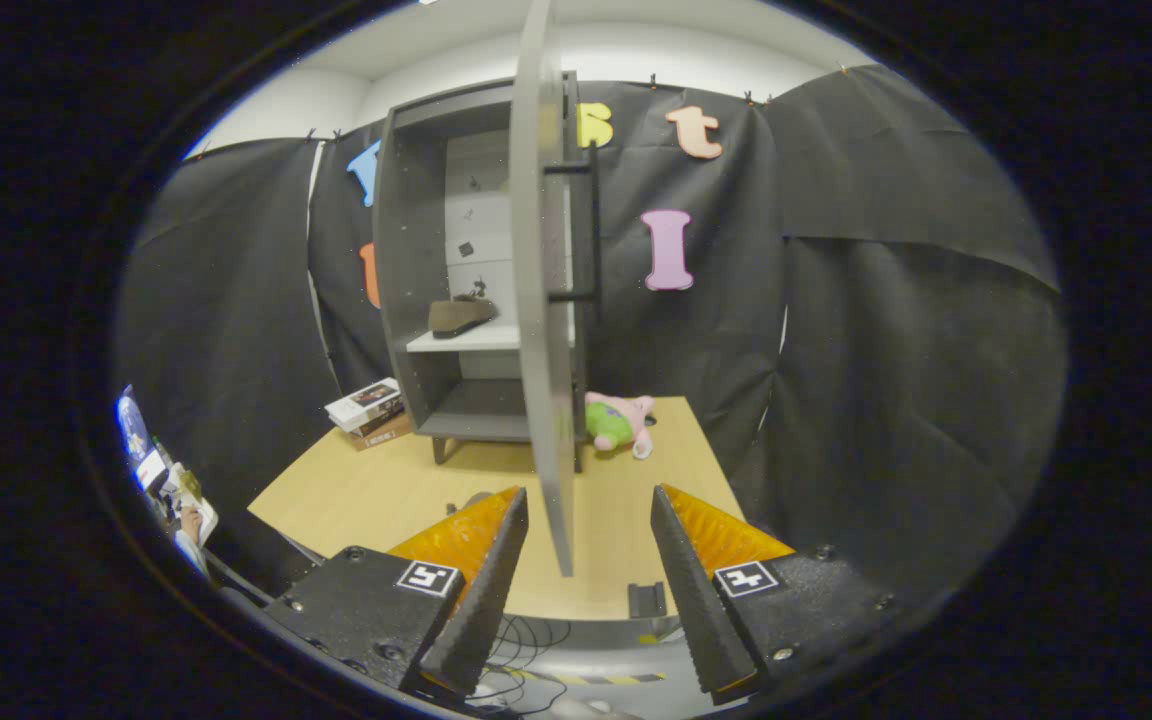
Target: Open the shoe cabinet door, grab the shoes and put them into the shoe cabinet, then close the shoe cabinet door.
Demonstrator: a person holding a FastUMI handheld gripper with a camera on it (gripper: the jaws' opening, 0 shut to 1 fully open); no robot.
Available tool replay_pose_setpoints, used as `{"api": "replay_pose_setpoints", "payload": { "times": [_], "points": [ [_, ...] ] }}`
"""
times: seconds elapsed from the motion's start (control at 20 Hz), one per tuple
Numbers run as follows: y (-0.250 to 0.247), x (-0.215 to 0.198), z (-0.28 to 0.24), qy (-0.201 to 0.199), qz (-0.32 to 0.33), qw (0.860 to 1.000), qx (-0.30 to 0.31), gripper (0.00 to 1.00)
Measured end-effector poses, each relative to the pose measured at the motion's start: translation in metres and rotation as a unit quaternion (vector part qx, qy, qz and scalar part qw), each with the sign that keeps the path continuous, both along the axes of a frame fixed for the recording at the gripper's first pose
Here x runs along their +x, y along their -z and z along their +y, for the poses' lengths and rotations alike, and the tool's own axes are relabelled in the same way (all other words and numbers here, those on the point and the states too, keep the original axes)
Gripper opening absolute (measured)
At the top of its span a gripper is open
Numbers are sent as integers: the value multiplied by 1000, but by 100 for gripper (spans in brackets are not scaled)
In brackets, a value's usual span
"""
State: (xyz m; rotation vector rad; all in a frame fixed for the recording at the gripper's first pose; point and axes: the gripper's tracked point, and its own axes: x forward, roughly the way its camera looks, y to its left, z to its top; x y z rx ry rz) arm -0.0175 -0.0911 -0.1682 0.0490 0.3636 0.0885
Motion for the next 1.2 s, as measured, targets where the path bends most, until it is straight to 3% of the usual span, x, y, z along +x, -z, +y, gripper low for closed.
{"api": "replay_pose_setpoints", "payload": {
  "times": [0.25,0.6,0.75,0.95,1.2],
  "points": [
    [70,14,86,-14,38,999,-1,80],
    [157,85,201,-57,80,995,-7,80],
    [201,124,223,-66,114,991,-16,80],
    [257,172,228,-45,176,983,2,80],
    [285,225,240,-43,218,975,31,80]
  ]
}}
